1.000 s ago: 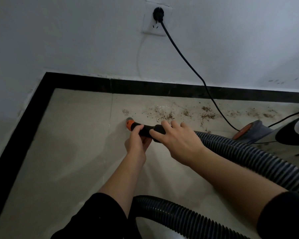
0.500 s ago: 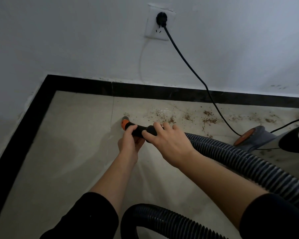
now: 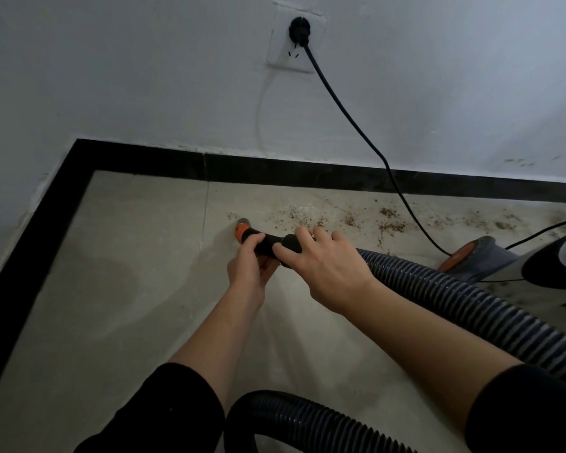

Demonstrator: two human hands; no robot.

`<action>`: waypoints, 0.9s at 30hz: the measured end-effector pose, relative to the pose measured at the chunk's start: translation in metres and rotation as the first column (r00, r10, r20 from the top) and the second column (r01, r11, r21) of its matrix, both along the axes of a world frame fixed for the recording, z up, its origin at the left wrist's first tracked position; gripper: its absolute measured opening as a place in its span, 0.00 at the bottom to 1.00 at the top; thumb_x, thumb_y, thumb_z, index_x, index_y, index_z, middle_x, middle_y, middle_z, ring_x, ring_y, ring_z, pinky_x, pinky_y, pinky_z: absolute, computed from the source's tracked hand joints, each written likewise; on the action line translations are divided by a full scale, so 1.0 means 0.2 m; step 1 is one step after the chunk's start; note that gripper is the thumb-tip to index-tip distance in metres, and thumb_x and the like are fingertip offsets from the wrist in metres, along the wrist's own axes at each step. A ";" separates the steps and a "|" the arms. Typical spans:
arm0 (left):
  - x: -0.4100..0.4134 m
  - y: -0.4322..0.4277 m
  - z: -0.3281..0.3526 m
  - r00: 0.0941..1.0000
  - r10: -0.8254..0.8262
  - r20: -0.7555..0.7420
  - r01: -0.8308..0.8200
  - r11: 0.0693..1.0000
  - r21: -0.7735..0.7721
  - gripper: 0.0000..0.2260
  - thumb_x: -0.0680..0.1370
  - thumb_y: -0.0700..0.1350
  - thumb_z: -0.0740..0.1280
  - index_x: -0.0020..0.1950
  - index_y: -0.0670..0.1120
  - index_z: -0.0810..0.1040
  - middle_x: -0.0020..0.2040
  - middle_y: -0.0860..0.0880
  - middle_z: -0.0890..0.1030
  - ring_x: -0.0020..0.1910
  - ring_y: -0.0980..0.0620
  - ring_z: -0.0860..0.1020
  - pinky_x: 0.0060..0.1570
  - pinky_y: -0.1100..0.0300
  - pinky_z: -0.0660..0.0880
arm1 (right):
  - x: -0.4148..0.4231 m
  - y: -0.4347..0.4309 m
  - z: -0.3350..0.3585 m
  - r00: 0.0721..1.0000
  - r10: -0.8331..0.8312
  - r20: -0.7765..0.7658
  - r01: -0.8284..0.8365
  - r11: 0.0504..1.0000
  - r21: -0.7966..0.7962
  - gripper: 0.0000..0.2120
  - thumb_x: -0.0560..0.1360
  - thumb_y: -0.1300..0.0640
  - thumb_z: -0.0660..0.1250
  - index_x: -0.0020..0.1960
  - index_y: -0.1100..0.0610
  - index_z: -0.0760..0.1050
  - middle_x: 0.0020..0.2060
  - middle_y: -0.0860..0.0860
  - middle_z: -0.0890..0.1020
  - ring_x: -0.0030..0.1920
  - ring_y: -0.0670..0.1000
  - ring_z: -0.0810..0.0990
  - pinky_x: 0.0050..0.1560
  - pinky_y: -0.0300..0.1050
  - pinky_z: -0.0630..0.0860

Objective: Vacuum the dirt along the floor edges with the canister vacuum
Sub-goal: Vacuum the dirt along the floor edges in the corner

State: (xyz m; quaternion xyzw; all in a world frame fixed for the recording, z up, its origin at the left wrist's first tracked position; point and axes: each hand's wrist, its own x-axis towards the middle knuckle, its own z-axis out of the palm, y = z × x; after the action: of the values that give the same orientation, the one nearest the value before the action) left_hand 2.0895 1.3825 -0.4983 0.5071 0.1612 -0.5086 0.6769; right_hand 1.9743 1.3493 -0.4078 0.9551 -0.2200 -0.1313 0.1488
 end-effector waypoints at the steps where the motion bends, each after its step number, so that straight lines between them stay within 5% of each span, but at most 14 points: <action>1: 0.02 0.00 -0.01 1.000 0.010 0.007 -0.010 1.000 0.002 0.08 0.76 0.43 0.70 0.52 0.40 0.78 0.50 0.40 0.83 0.47 0.46 0.83 0.48 0.55 0.81 | 0.02 0.00 -0.01 1.000 0.004 0.006 -0.004 1.000 0.004 0.30 0.77 0.60 0.62 0.74 0.51 0.53 0.64 0.61 0.66 0.57 0.60 0.72 0.48 0.50 0.69; 7: 0.12 0.02 -0.04 0.998 0.028 0.054 -0.029 1.000 0.004 0.14 0.75 0.44 0.70 0.58 0.39 0.78 0.51 0.41 0.83 0.47 0.46 0.83 0.46 0.56 0.81 | 0.10 0.02 -0.03 0.999 0.018 0.034 -0.019 1.000 0.012 0.31 0.77 0.60 0.63 0.75 0.51 0.52 0.65 0.61 0.65 0.58 0.60 0.71 0.52 0.51 0.70; 12: 0.13 0.00 -0.05 0.997 0.036 0.063 -0.037 0.999 0.014 0.10 0.75 0.44 0.70 0.54 0.41 0.78 0.52 0.40 0.83 0.51 0.45 0.83 0.53 0.53 0.80 | 0.12 0.01 -0.03 0.999 0.018 0.041 -0.019 1.000 0.014 0.32 0.77 0.60 0.63 0.75 0.51 0.51 0.66 0.61 0.64 0.59 0.61 0.71 0.53 0.52 0.70; 17: 0.10 -0.04 -0.06 0.999 -0.009 0.054 0.010 1.000 -0.010 0.15 0.75 0.44 0.70 0.60 0.39 0.78 0.52 0.40 0.83 0.47 0.46 0.83 0.47 0.56 0.81 | 0.08 -0.02 -0.04 1.000 0.000 0.027 0.000 1.000 0.005 0.31 0.77 0.60 0.64 0.75 0.51 0.52 0.65 0.61 0.65 0.58 0.60 0.72 0.52 0.51 0.70; 27: -0.06 -0.12 -0.05 0.997 -0.070 0.021 0.071 0.997 -0.016 0.10 0.76 0.43 0.69 0.54 0.40 0.78 0.49 0.40 0.84 0.44 0.47 0.83 0.47 0.56 0.81 | -0.09 -0.06 -0.03 0.997 -0.076 0.007 0.076 0.997 -0.008 0.33 0.75 0.61 0.65 0.74 0.50 0.52 0.64 0.61 0.66 0.56 0.60 0.73 0.48 0.50 0.69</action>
State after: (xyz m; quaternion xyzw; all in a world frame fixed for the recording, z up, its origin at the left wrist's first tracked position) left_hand 2.0775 1.3594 -0.5074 0.5119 0.1320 -0.5282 0.6645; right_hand 1.9560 1.3364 -0.4147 0.9459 -0.2572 -0.1327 0.1467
